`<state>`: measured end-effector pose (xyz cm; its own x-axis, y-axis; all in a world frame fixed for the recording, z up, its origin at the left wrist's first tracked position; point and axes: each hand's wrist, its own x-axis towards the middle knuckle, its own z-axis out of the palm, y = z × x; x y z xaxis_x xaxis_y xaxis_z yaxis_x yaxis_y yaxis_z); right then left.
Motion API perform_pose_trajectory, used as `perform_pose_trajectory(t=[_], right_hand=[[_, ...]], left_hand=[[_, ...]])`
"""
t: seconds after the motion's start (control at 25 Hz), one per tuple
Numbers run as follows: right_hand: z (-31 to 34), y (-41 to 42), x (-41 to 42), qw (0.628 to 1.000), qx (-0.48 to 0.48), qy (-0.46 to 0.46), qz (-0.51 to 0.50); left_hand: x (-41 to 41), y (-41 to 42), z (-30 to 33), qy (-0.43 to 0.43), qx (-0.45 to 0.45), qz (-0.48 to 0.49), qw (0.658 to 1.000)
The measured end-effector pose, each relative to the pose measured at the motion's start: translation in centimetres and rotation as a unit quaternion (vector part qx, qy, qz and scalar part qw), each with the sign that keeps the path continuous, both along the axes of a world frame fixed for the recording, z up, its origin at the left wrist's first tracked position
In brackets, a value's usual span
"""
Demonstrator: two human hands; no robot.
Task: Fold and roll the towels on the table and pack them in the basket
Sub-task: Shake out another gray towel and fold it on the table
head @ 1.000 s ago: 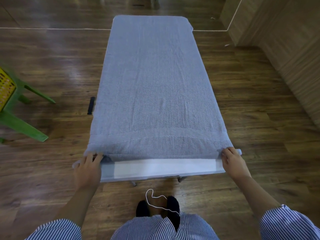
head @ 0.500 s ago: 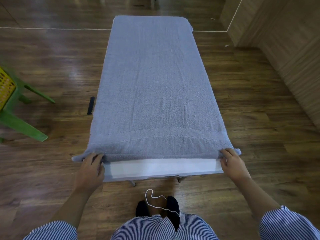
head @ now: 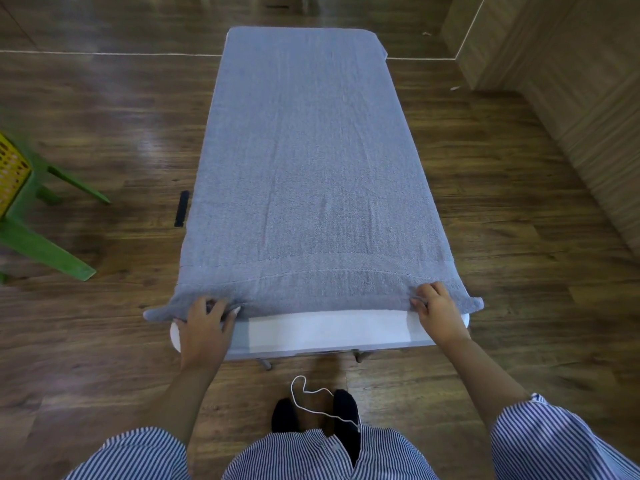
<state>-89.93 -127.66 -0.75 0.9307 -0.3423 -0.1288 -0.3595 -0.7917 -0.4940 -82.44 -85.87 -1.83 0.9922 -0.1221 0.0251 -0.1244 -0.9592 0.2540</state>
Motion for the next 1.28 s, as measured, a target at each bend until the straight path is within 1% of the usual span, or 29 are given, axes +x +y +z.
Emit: perform_pose_trajectory(t=[0.08,0.16,0.28,0.32,0.44,0.52,0.56,0.64,0.76,0.88,0.96,1.04,1.12,1.24,1.28], right_hand=[[0.0,0.2,-0.3,1.000,-0.015,-0.008,0.007],[0.1,-0.2,-1.2,0.999,-0.028,-0.010,0.035],[0.4,-1.7,-2.4,0.997,-0.061,0.031,0.039],[0.4,-2.2,-2.7,0.996,-0.075,0.037,0.023],[0.2,-3.2,-3.1,0.994,-0.099,0.037,-0.025],[0.0,-3.5,-3.1,0.994,-0.102,0.037,-0.020],[0.0,-3.7,-3.1,0.995,-0.098,0.032,-0.015],[0.3,-3.6,-3.2,0.996,-0.088,0.027,-0.015],[1.0,-3.8,-3.4,0.994,-0.096,0.038,-0.027],[1.3,-4.1,-3.0,0.994,-0.097,0.055,-0.018],[1.6,-3.9,-2.4,0.994,-0.093,0.047,-0.016],[1.6,-3.6,-2.1,0.995,-0.096,0.023,-0.025],[1.2,-3.5,-2.1,0.995,-0.100,0.020,-0.021],[0.5,-3.5,-2.5,0.994,-0.104,0.040,-0.012],[0.4,-3.5,-2.6,0.994,-0.102,0.045,-0.014]], left_hand=[[-0.1,0.0,0.0,0.002,0.002,-0.003,1.000],[-0.3,0.7,-0.2,-0.007,0.002,-0.033,0.999],[-0.4,2.7,-0.9,-0.022,0.003,-0.100,0.995],[-0.3,3.3,-1.1,-0.017,-0.001,-0.099,0.995],[0.1,4.3,-1.5,-0.007,-0.025,-0.046,0.999],[0.3,4.2,-1.2,-0.009,-0.024,-0.044,0.999],[0.3,4.1,-1.1,-0.018,-0.013,-0.048,0.999],[-0.1,4.1,-0.8,-0.033,0.036,-0.044,0.998],[-0.7,5.1,-0.6,-0.029,0.113,-0.056,0.992],[-0.3,5.9,-0.7,-0.038,0.138,-0.102,0.984],[0.2,5.6,-0.4,-0.050,0.131,-0.086,0.986],[0.3,4.7,0.2,-0.073,0.116,-0.050,0.989],[0.4,4.3,0.2,-0.082,0.093,-0.023,0.992],[0.2,4.0,-0.2,-0.048,0.054,-0.011,0.997],[0.1,4.0,-0.4,-0.053,0.052,-0.010,0.997]])
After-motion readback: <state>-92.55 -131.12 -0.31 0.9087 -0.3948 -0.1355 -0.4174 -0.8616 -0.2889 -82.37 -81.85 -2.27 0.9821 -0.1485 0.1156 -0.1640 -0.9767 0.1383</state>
